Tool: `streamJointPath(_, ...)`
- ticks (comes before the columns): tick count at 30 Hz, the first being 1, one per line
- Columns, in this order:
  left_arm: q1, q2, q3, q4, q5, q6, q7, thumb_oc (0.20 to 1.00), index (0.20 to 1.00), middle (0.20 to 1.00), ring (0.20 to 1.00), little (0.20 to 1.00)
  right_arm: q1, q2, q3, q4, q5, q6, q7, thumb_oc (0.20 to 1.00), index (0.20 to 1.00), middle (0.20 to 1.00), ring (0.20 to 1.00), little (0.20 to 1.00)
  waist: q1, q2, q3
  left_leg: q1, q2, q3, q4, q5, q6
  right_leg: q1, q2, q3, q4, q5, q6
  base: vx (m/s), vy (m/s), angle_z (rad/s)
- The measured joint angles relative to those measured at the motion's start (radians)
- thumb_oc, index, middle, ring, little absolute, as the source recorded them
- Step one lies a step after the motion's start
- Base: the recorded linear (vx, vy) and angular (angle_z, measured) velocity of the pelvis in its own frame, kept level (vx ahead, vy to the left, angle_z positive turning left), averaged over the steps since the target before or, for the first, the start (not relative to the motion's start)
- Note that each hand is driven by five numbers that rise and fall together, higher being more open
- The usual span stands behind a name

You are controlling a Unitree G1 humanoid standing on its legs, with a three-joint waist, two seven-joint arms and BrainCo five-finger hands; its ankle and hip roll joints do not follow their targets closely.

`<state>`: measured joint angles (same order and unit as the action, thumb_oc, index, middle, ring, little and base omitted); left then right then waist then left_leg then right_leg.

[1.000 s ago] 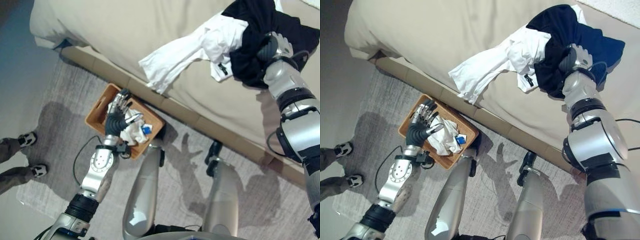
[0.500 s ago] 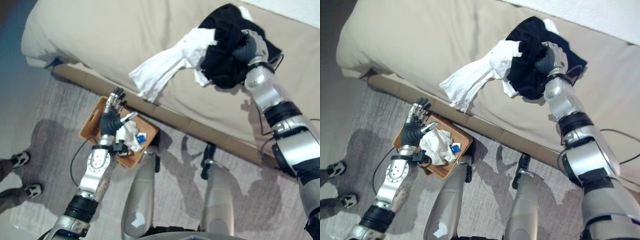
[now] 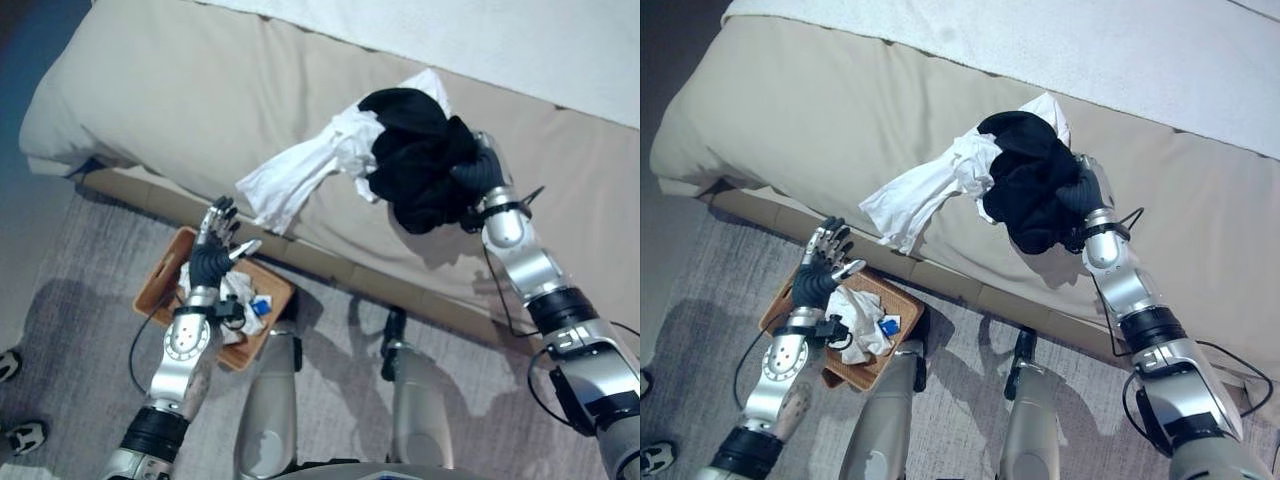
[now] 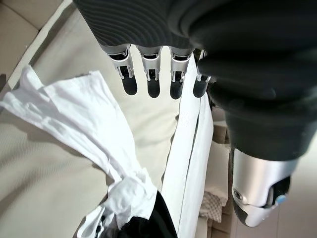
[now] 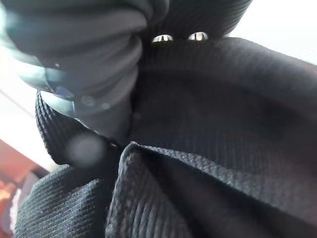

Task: Pick up clothes into the bucket

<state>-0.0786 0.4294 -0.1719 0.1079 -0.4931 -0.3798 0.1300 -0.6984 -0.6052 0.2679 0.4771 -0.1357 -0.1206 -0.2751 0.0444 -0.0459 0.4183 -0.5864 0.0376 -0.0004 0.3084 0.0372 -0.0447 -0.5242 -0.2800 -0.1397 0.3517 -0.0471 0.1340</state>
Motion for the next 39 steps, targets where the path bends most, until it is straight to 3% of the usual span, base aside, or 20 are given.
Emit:
streamJointPath(14, 0.001, -0.019, 0.004, 0.003, 0.009, 0.000, 0.009, 1.000, 1.000, 1.000, 1.000, 1.000, -0.017, 0.035, -0.071, -0.014, -0.028, -0.003, -0.089, 0.200, 0.200, 0.200, 0.200, 0.200, -0.002, 0.001, 0.000, 0.021, -0.002, -0.001, -0.006, 0.001, 0.001, 0.030, -0.001, -0.008, -0.012, 0.004, 0.006, 0.01, -0.005, 0.00)
streamJointPath(23, 0.002, -0.023, 0.006, 0.007, 0.009, -0.002, 0.020, 1.000, 1.000, 1.000, 1.000, 1.000, 0.032, 0.035, -0.190, -0.222, -0.051, -0.033, -0.147, 0.200, 0.200, 0.200, 0.200, 0.200, -0.004, 0.003, 0.000, 0.043, 0.000, 0.000, -0.020, 0.001, 0.001, 0.057, 0.002, -0.009, -0.038, 0.008, 0.010, 0.01, -0.004, 0.00)
streamJointPath(32, 0.009, -0.033, 0.008, 0.007, 0.013, -0.003, 0.018, 1.000, 1.000, 1.000, 1.000, 1.000, 0.056, 0.017, -0.221, -0.325, -0.047, -0.081, -0.148, 0.200, 0.200, 0.200, 0.200, 0.200, -0.007, 0.003, -0.019, 0.145, 0.007, 0.004, -0.065, 0.000, 0.000, 0.169, 0.013, -0.019, -0.107, 0.021, 0.011, 0.06, -0.027, -0.01)
streamJointPath(39, 0.036, -0.036, 0.036, 0.007, 0.048, 0.001, 0.013, 1.000, 1.000, 1.000, 1.000, 1.000, 0.052, -0.041, -0.220, -0.327, 0.084, -0.105, -0.092, 0.200, 0.200, 0.200, 0.200, 0.200, -0.012, -0.009, -0.078, 0.270, 0.016, 0.016, -0.132, 0.001, 0.000, 0.317, 0.032, -0.035, -0.229, 0.059, 0.013, 0.06, -0.022, -0.03)
